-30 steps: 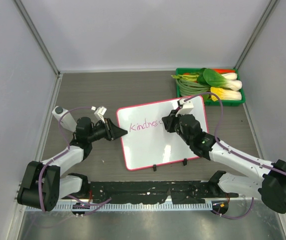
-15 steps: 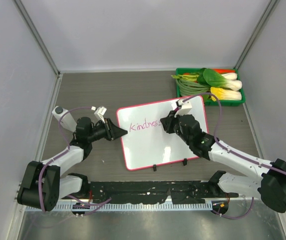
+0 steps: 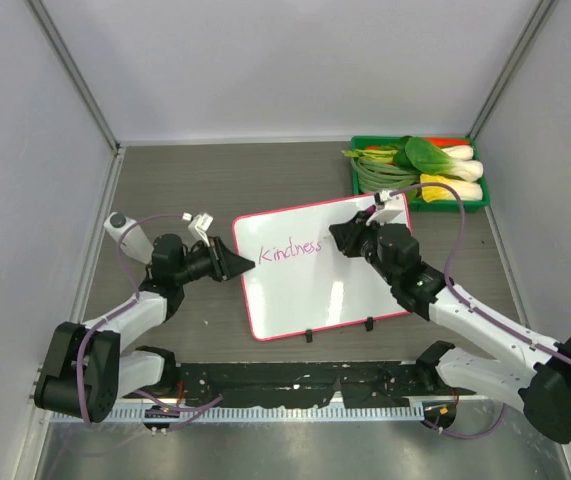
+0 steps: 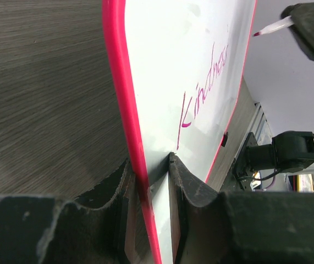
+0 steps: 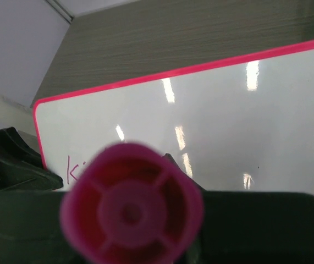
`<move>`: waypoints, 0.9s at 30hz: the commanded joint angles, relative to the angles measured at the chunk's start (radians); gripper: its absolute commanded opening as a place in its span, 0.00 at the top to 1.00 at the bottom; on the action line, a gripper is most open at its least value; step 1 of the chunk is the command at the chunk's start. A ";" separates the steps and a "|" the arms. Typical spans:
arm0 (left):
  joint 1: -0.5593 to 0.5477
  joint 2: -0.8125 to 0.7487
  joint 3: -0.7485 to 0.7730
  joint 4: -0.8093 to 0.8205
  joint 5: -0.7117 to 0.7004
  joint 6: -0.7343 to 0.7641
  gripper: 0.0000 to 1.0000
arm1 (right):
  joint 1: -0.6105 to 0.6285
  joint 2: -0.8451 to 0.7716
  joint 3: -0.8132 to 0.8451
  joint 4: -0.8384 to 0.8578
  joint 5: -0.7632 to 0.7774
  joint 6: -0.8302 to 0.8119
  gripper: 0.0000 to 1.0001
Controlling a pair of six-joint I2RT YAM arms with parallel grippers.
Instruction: Write a sentence on the whiteboard
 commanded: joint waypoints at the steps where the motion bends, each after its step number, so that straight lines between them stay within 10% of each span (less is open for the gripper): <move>1: -0.024 0.004 -0.008 -0.025 0.001 0.073 1.00 | -0.025 -0.089 0.018 0.007 -0.061 0.026 0.99; 27: -0.024 0.011 -0.006 -0.020 -0.002 0.070 1.00 | -0.107 -0.205 -0.023 -0.058 -0.061 -0.006 0.98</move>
